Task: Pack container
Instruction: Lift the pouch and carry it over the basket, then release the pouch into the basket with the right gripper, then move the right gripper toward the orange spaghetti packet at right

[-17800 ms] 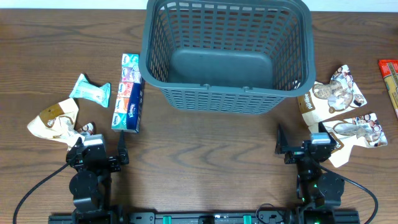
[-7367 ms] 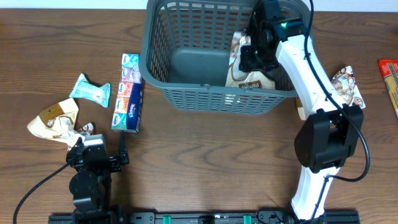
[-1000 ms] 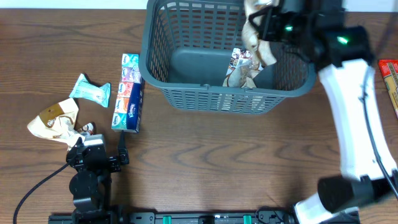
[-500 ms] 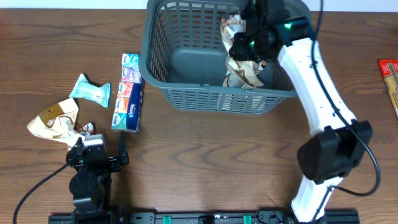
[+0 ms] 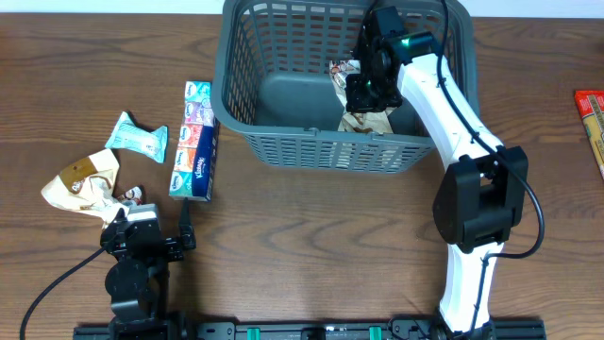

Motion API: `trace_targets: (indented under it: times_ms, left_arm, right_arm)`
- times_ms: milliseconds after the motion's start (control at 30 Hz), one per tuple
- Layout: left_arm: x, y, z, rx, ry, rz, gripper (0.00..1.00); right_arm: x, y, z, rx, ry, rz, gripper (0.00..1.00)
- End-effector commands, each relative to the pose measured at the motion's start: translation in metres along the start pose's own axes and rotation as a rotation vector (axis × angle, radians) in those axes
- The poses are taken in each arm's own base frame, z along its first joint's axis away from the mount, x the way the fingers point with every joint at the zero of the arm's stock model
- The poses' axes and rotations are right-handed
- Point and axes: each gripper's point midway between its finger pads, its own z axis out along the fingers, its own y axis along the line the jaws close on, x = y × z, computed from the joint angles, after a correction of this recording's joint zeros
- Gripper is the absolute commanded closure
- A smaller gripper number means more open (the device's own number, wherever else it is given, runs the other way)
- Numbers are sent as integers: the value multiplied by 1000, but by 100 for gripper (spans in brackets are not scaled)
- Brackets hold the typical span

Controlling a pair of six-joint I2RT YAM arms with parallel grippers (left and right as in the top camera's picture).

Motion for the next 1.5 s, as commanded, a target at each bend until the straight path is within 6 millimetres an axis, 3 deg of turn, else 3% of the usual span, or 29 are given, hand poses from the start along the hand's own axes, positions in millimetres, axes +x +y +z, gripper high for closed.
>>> trace_targets:
  times_ms: [0,67,133,200,267,433,533,600,700,833,900,967,1033,1167,1300,1467]
  left_arm:
    - [11,-1,2,3,32,1,1]
    - [11,-1,2,3,31,1,1]
    - [11,-1,2,3,31,1,1]
    - [11,-1,2,3,32,1,1]
    - [11,-1,2,3,31,1,1]
    - [11,-1,2,3,31,1,1]
    - [11,-1,2,3,32,1,1]
    - [11,-1,2,3,31,1,1]
    - [11,-1,2,3,31,1,1]
    - [11,-1,2,3,32,1,1]
    - [11,-1,2,3,31,1,2]
    - [11,-1,2,3,32,1,1]
    - [11,-1,2,3,31,1,1]
    - [11,-1,2,3,31,1,1]
    - [11,-1,2,3,31,1,1]
    - [11,-1,2,3,32,1,1]
  right_arm:
    - [0,2,-1,5,-1,-21,93]
    - [1,2,-1,6,4,-20,86]
    - [2,1,-1,6,8,-19,73]
    - [4,1,-1,7,13,-19,50]
    - [5,1,-1,8,16,-22,42]
    - [0,6,-18,-4,-4,-54,35]
    - [-11,13,-44,-12,-47,-74,34]
    - [-21,21,-71,-29,-90,-92,33]
    - [-39,39,-128,-74,-207,-135,26]
    - [-57,60,-234,-119,-472,-180,1]
    - [-57,63,-289,-126,-616,-189,1]
    - [-50,48,-345,-83,-762,-122,1]
    - [-40,22,-385,-7,-869,-21,1]
    - [-1,-59,-445,252,-1002,244,1]
    - [37,-111,-457,393,-958,354,1]
    - [61,-165,-456,487,-908,549,1]
